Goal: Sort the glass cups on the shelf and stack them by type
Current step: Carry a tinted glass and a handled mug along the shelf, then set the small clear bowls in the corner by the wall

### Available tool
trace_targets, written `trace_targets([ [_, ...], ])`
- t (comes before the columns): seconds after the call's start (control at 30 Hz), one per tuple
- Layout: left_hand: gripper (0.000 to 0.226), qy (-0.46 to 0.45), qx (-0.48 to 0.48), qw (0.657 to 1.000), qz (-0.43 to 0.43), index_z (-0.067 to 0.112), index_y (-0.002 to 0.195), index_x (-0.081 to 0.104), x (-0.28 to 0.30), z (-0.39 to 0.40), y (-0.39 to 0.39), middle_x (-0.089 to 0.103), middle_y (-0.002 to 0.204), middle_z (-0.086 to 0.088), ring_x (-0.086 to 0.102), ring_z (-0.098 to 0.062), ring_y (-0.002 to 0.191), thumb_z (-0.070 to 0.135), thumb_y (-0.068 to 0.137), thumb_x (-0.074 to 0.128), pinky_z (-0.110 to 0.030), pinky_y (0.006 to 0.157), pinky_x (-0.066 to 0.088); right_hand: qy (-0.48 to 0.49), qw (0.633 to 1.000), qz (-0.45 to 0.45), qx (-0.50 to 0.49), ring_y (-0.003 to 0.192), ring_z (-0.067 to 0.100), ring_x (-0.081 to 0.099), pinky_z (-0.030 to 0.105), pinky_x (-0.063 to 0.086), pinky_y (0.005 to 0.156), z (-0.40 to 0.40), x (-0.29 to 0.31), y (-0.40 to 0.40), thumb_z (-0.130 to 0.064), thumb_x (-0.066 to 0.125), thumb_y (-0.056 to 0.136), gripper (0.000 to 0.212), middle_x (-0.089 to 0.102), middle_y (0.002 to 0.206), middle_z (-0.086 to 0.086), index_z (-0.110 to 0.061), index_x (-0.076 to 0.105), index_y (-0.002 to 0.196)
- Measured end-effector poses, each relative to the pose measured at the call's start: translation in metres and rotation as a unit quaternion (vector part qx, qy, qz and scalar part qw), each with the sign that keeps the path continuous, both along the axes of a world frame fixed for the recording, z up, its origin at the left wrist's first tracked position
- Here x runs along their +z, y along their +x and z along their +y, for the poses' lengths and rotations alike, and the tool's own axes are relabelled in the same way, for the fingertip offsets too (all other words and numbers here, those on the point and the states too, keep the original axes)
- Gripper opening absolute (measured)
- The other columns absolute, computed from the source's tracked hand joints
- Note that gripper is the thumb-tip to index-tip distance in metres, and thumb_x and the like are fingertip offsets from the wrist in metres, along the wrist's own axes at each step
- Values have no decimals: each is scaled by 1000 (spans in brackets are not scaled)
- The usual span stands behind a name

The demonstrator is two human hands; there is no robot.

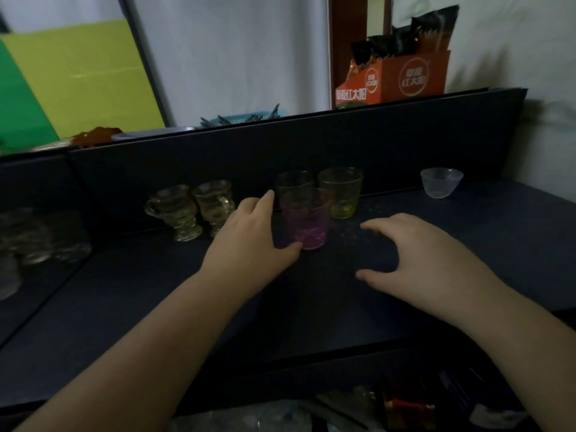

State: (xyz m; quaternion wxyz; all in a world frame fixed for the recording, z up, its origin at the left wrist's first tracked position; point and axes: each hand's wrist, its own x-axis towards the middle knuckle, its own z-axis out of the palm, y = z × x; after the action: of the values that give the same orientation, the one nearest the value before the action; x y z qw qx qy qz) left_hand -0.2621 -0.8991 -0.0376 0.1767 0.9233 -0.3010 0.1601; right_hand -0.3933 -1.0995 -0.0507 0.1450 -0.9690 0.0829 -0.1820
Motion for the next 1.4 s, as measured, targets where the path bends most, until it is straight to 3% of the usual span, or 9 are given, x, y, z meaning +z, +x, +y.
trace_targets([
  [0.27, 80, 29, 13, 999, -40, 29, 150, 27, -1, 140, -21, 31, 150, 14, 32, -7, 133, 62, 83, 55, -24, 104, 28, -57, 995, -12, 80, 118, 4, 48, 27, 46, 92, 120, 17, 32, -59, 69, 80, 70, 49, 130, -19, -41, 43, 143],
  [0.5, 98, -3, 98, 994, -50, 27, 154, 1, -9, 307, -38, 17, 156, 14, 17, -6, 140, 64, 82, 57, -21, 109, 21, -99, 985, -6, 144, 125, 5, 43, 24, 42, 95, 262, 19, 62, -61, 69, 80, 75, 46, 134, -18, -40, 40, 145],
  [0.8, 90, 47, 214, 974, -51, 25, 154, 19, -9, 501, -49, 22, 156, 9, 21, -13, 141, 66, 81, 55, -25, 112, 20, -92, 964, -36, 245, 126, 7, 40, 23, 40, 96, 449, 23, 91, -54, 70, 83, 72, 43, 135, -16, -36, 40, 146],
  [1.1, 93, 11, 276, 960, -47, 26, 153, 20, -16, 603, -20, 24, 154, 10, 22, -13, 140, 65, 79, 60, -25, 111, 21, -102, 945, -61, 304, 124, 6, 43, 26, 43, 99, 561, 34, 143, -53, 69, 83, 65, 47, 132, -16, -38, 45, 142],
  [1.4, 90, 20, 300, 953, -43, 30, 153, 19, -6, 676, 56, 23, 154, 12, 24, -12, 140, 63, 79, 60, -25, 109, 23, -70, 944, -70, 316, 106, 10, 54, 34, 49, 91, 617, 78, 245, -48, 74, 80, 58, 55, 116, -11, -34, 55, 134],
])
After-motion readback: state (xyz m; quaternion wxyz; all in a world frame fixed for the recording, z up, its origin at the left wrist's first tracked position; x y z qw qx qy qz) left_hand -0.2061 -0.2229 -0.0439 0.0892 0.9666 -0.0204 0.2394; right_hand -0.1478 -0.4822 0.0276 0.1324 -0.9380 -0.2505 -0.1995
